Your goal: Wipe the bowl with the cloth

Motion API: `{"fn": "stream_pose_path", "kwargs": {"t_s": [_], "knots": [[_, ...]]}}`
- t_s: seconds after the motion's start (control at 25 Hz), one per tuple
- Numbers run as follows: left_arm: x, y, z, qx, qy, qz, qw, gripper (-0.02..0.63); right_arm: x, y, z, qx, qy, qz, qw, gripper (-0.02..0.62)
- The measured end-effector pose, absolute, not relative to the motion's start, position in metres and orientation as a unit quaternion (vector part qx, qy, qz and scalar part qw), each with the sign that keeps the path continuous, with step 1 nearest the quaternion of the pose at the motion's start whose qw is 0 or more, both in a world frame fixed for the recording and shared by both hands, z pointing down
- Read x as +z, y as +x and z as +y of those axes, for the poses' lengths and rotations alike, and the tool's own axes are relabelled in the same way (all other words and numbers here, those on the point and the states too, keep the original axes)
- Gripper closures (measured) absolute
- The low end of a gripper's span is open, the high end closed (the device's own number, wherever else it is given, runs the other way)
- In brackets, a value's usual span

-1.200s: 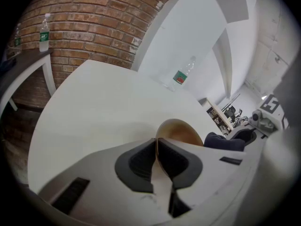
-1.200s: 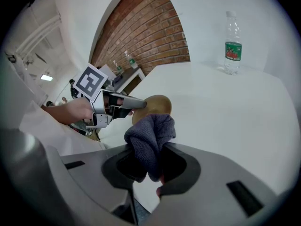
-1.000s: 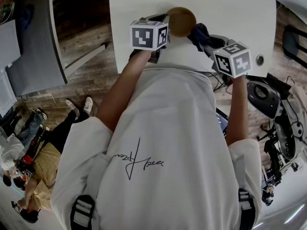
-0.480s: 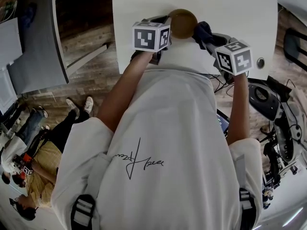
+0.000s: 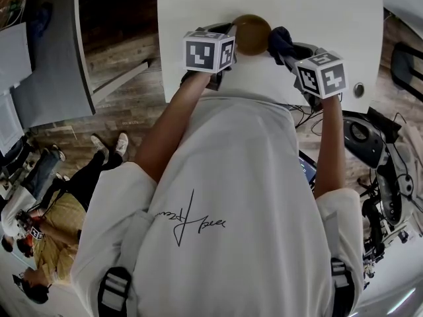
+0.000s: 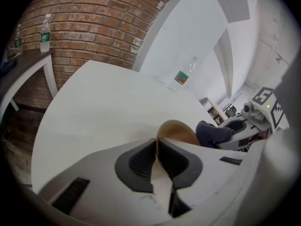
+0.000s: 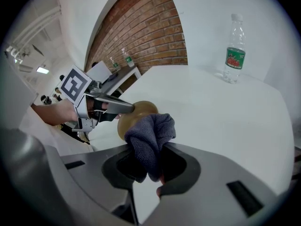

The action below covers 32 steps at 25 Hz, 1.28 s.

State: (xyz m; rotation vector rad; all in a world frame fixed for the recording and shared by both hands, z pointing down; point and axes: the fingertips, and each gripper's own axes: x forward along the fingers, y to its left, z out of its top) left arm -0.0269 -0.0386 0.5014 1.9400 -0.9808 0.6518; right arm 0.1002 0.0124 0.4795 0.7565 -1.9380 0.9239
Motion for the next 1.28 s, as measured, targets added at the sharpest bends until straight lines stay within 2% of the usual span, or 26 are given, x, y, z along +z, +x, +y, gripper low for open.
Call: {"fn": "stream_pose_path", "kwargs": {"t_s": [0.76, 1.04, 1.28], "knots": [[0.498, -0.028, -0.042, 0.254, 0.782, -0.396, 0.409, 0.572, 0.485, 0.117, -0.01, 0.373, 0.367, -0.756, 0.392, 0.513], [0.496, -0.03, -0.042, 0.244, 0.784, -0.394, 0.414, 0.525, 0.48, 0.124, -0.01, 0.378, 0.381, -0.753, 0.38, 0.512], [0.487, -0.031, -0.044, 0.226, 0.789, -0.395, 0.413, 0.52, 0.473, 0.125, -0.01, 0.376, 0.391, -0.754, 0.37, 0.512]]}}
